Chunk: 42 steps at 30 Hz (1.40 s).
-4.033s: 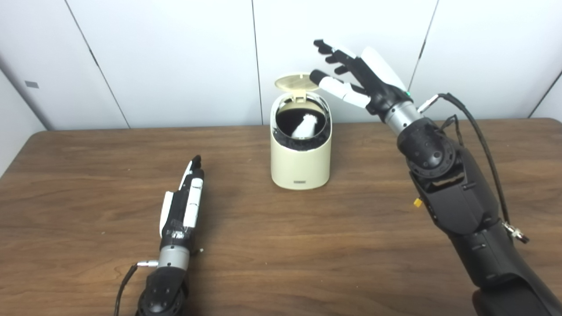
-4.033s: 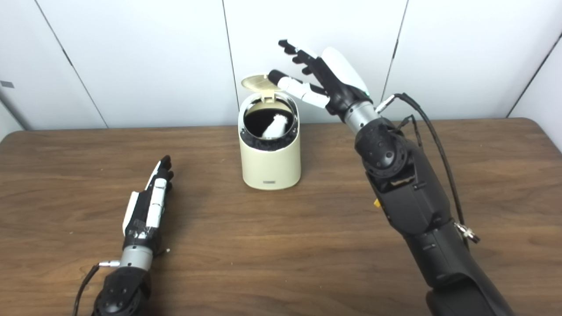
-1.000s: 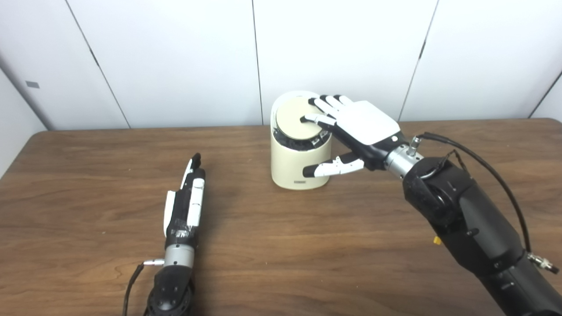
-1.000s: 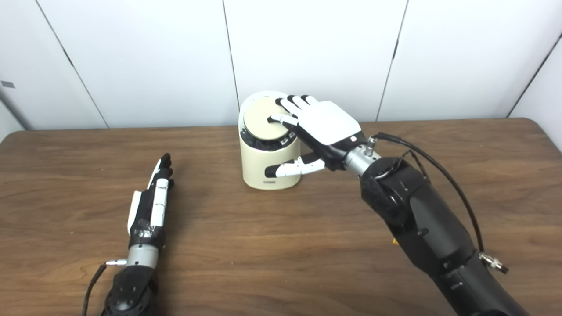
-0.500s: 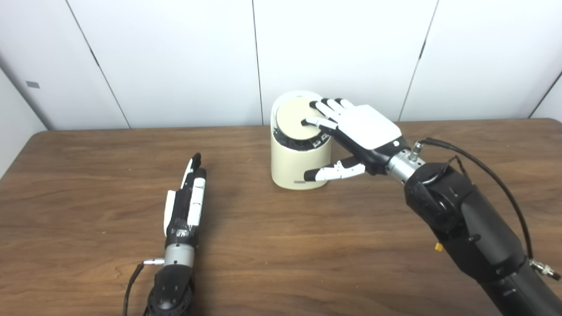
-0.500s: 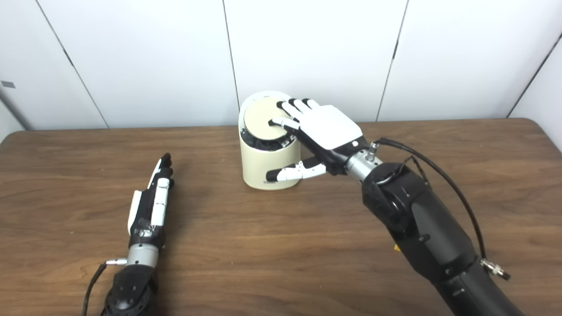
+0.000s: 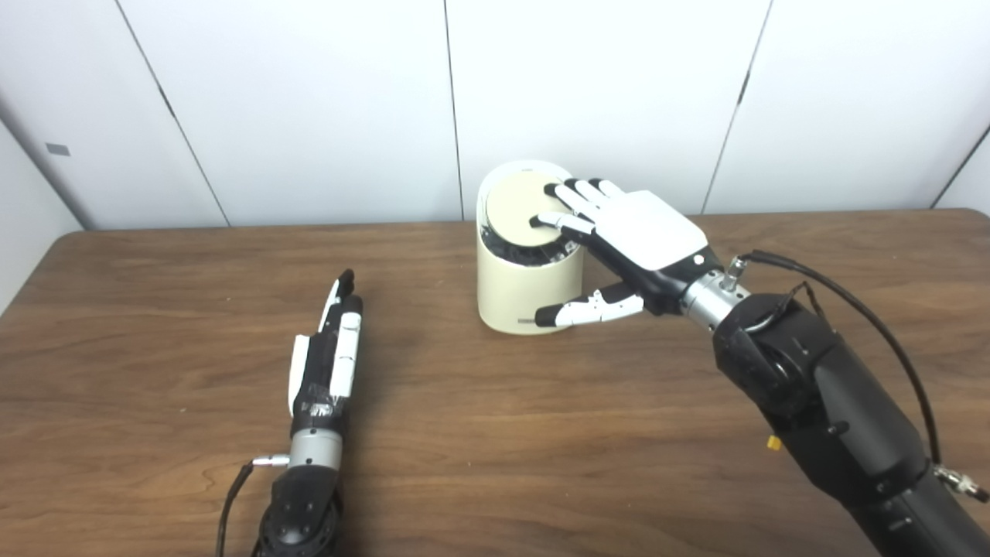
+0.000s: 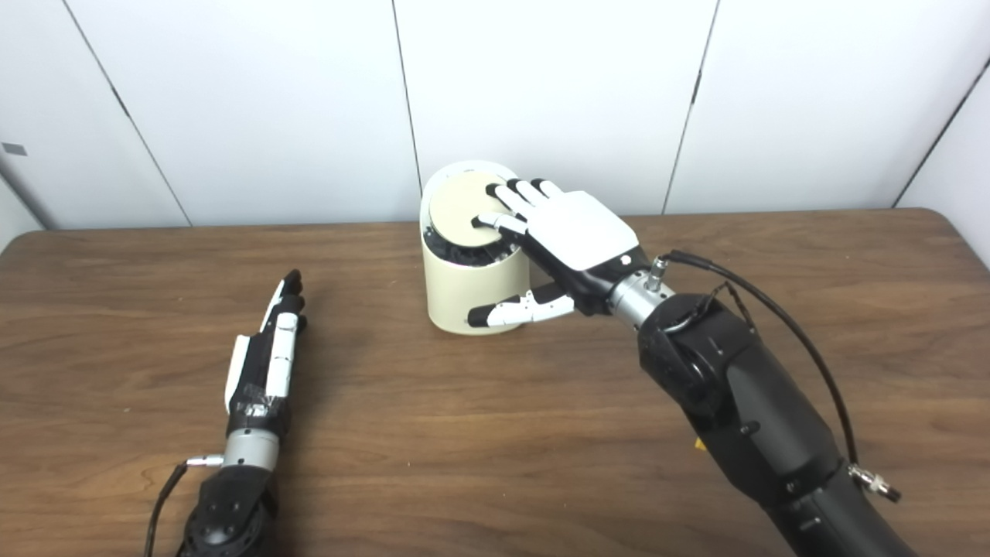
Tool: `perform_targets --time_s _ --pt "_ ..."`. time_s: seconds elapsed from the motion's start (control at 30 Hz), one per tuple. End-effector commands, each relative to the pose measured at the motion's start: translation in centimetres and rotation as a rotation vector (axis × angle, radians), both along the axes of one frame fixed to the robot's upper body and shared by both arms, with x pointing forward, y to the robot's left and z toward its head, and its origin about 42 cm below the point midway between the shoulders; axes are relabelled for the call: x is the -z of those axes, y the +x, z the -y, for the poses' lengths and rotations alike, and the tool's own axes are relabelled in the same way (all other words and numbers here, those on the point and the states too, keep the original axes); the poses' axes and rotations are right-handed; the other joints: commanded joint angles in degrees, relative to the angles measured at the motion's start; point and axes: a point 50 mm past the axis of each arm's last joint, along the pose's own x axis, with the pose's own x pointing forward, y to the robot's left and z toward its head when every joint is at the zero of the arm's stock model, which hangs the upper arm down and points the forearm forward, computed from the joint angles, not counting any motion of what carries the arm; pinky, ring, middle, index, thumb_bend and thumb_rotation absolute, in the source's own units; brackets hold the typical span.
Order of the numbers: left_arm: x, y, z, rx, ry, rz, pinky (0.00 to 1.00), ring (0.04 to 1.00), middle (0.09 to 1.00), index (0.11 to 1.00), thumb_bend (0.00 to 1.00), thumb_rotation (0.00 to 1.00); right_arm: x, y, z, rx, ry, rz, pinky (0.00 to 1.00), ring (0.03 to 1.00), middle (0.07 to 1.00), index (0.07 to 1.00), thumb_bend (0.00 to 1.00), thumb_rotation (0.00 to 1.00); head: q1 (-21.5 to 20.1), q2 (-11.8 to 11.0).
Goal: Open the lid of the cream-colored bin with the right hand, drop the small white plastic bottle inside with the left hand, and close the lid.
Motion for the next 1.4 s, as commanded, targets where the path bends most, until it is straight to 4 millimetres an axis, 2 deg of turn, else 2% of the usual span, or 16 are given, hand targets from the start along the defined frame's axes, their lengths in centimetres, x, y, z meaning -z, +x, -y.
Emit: perform_targets --time_s 0.0,0.7,1.1,1.2,1.37 --pt "-0.7 0.7 0.3 -0.001 0.009 0.000 1.00 1.000 1.000 1.000 0.62 1.00 -1.0 -0.1 -0.2 -0.021 -0.019 0.031 1.00 1.000 1.000 0.843 0.60 0.96 0.0 0.1" --pt "-0.7 0.8 0.5 -0.009 0.001 0.004 1.00 1.000 1.000 1.000 0.64 1.00 -0.6 0.1 -0.2 -0.018 -0.029 0.025 1.00 1.000 1.000 0.830 0.58 0.93 0.2 0.1" --pt "-1.0 0.8 0.5 -0.011 -0.008 0.005 1.00 1.000 1.000 1.000 0.63 1.00 0.1 0.9 -0.4 0.004 -0.073 -0.016 1.00 1.000 1.000 0.732 0.61 1.00 0.4 0.4" --pt "-1.0 0.8 0.5 -0.008 -0.009 0.005 1.00 1.000 1.000 1.000 0.62 1.00 0.2 0.9 -0.4 0.008 -0.077 -0.017 1.00 1.000 1.000 0.737 0.62 1.00 0.4 0.4" --pt "-1.0 0.7 0.5 -0.009 -0.007 0.004 1.00 1.000 1.000 1.000 0.63 0.99 0.0 0.8 -0.5 0.008 -0.035 -0.002 1.00 1.000 1.000 0.820 0.59 1.00 0.3 0.4"
